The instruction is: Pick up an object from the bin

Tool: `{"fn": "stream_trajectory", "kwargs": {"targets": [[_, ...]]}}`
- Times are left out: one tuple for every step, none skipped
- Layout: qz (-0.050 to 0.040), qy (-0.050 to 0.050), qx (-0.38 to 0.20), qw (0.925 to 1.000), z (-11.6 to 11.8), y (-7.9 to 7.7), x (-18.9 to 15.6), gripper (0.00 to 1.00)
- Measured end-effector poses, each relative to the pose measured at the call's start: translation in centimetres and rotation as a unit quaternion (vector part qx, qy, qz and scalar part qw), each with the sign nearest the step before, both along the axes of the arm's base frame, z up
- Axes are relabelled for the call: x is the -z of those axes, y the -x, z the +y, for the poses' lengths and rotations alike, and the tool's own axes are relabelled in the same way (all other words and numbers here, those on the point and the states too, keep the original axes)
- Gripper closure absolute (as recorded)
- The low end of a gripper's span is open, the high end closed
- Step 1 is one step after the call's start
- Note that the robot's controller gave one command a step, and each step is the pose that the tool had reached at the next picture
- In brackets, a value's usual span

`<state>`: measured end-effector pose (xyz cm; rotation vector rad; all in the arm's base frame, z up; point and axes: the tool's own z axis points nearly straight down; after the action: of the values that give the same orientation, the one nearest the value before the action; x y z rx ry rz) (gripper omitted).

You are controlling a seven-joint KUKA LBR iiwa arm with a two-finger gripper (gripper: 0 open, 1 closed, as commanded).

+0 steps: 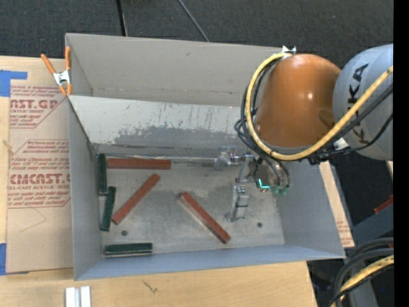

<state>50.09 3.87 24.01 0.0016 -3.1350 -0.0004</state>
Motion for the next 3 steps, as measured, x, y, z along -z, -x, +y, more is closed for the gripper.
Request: {"fn": "stream_trajectory", "kwargs": {"targets": [[-0.004, 0.0, 0.0, 1.0, 0.0, -0.2, -0.4, 0.0], [-0.0072, -0.001, -0.001, 1.0, -0.2, -0.3, 4.8, 0.0], [-0.006, -0.001, 0.018, 0.9998, -0.9, -4.0, 10.5, 0.0]]}}
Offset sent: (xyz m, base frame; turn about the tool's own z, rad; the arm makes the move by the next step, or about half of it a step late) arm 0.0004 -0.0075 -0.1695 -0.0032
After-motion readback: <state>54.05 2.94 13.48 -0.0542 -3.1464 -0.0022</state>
